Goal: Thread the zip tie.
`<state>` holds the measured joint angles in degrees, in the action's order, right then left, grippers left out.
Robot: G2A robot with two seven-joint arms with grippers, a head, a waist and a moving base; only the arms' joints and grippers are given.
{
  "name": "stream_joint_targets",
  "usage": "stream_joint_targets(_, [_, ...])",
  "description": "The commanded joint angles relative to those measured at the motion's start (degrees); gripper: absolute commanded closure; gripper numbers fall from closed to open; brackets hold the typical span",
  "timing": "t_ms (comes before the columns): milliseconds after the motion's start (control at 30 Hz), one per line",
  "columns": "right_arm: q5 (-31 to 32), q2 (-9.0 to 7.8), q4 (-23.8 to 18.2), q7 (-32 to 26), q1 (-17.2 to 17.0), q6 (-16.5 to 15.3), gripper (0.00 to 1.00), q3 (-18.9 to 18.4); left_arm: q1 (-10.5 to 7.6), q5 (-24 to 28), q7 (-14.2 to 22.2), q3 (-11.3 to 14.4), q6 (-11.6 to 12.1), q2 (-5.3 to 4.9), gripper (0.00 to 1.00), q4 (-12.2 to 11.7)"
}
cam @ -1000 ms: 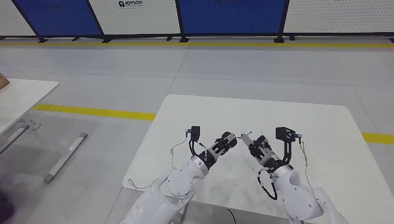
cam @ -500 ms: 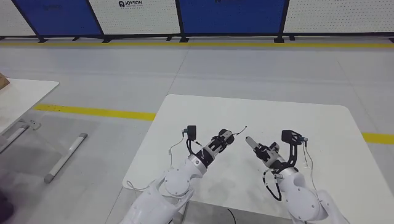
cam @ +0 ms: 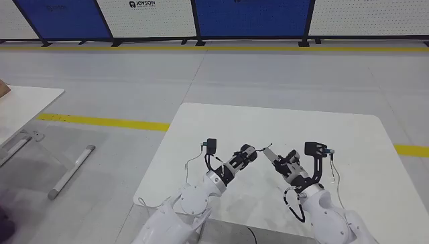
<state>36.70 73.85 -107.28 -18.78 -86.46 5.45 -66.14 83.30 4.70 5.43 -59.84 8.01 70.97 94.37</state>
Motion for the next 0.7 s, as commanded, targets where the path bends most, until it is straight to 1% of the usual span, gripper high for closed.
stream_joint_targets(0, [0.3, 0.05, 0.1, -0.2, 0.4, 0.2, 1.0, 0.4, 0.18, -0.3, 0.2, 0.0, 0.0, -0.03, 1.0, 0.1])
stream_joint_targets(267, [1.1, 0.3, 1.0, -0.4, 1.6, 0.9, 1.0, 1.7, 0.55, -1.3, 1.1, 0.1, 0.1, -0.1, 1.0, 0.5])
stream_joint_targets(633, [1.4, 0.4, 1.2, 0.5, 1.5, 0.7, 1.0, 2.1, 0.4, -1.4, 1.3, 0.3, 0.3, -0.03, 1.0, 0.3])
stream_joint_targets(667, [1.4, 0.41, 1.2, 0.5, 1.5, 0.7, 1.0, 2.1, 0.37, -1.4, 1.4, 0.4, 0.3, -0.02, 0.97, 0.3])
